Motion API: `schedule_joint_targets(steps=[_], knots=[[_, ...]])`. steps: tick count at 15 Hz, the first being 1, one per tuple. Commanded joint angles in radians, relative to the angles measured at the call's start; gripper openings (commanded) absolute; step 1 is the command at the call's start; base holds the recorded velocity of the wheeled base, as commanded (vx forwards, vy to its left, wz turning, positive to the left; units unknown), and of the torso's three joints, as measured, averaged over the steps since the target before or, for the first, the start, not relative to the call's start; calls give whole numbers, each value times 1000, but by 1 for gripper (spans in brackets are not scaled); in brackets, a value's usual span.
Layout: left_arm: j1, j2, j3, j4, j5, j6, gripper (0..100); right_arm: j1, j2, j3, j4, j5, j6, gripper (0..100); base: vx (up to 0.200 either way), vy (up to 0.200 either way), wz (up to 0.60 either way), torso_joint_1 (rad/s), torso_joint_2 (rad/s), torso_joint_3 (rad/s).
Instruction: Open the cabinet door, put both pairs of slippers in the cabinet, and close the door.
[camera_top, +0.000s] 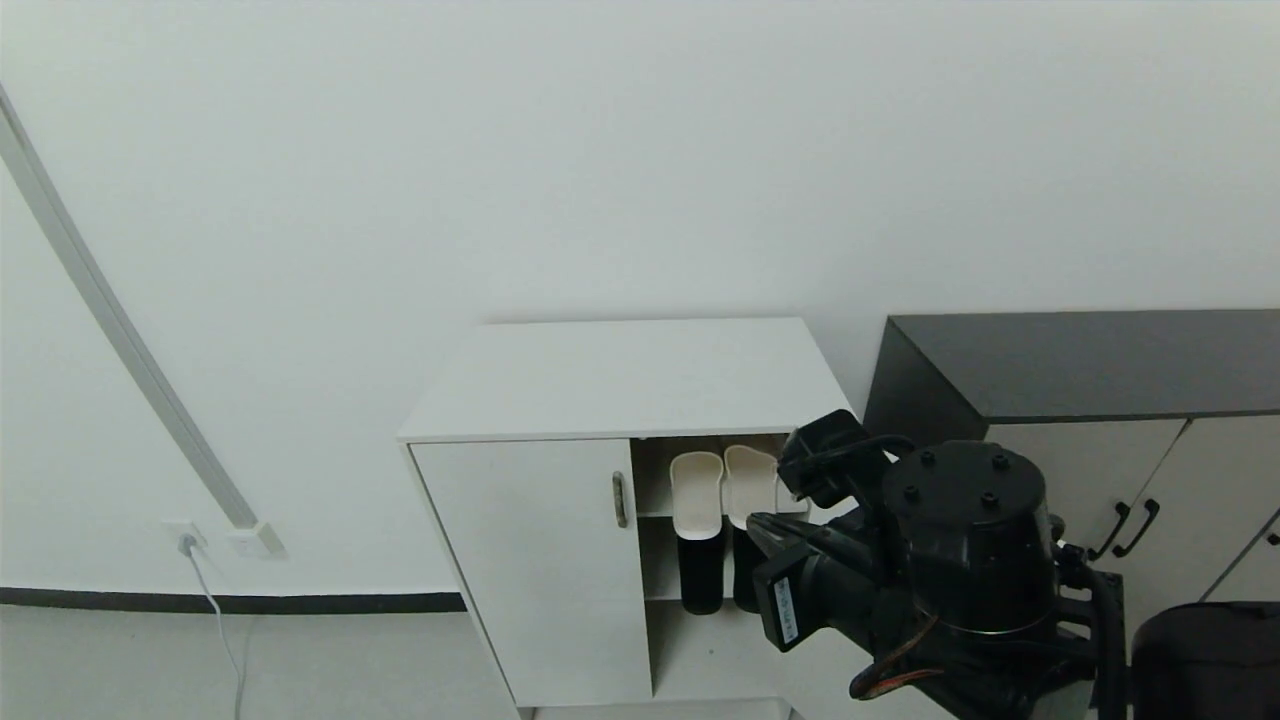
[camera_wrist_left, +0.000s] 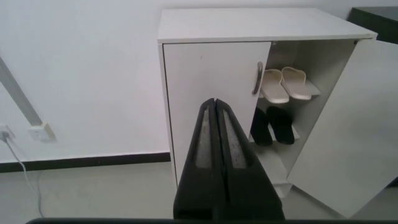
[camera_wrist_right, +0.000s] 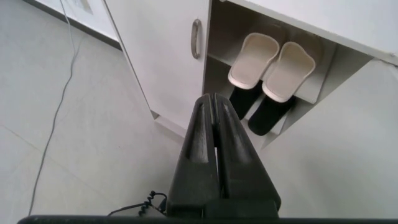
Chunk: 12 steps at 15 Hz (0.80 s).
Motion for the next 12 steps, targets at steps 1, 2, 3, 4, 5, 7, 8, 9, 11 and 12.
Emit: schedule_joint_targets(steps=[1, 2, 3, 4, 5, 7, 8, 9, 11, 12], knots=[[0, 0, 0, 0, 0, -1, 0, -3, -1, 5, -1, 2, 0, 0, 0, 0, 0, 198, -413, -227], [0, 0, 0, 0, 0, -1, 0, -8, -1, 8, -1, 4, 0, 0, 0, 0, 0, 80, -159, -90], [0, 0, 0, 0, 0, -1, 0, -8, -1, 8, -1, 4, 0, 0, 0, 0, 0, 36, -61, -32], [0, 0, 0, 0, 0, -1, 0, -8, -1, 8, -1, 5, 0, 0, 0, 0, 0, 0, 0, 0], [0, 0, 0, 0, 0, -1, 0, -11, -1, 9, -1, 5, 0, 0, 0, 0, 0, 0, 0, 0], [0, 0, -1, 0, 0, -1, 0, -11, 0, 9, -1, 5, 0, 0, 0, 0, 0, 0, 0, 0], [0, 0, 0, 0, 0, -1, 0, -11, -1, 9, -1, 5, 0, 0, 0, 0, 0, 0, 0, 0], [0, 0, 0, 0, 0, -1, 0, -11, -1, 11, -1, 5, 0, 0, 0, 0, 0, 0, 0, 0], [0, 0, 0, 0, 0, -1, 0, -8, -1, 14, -1, 7, -3, 0, 0, 0, 0, 0, 0, 0], [0, 0, 0, 0, 0, -1, 0, -11, -3, 14, -1, 8, -9, 0, 0, 0, -600, 2, 2, -2]])
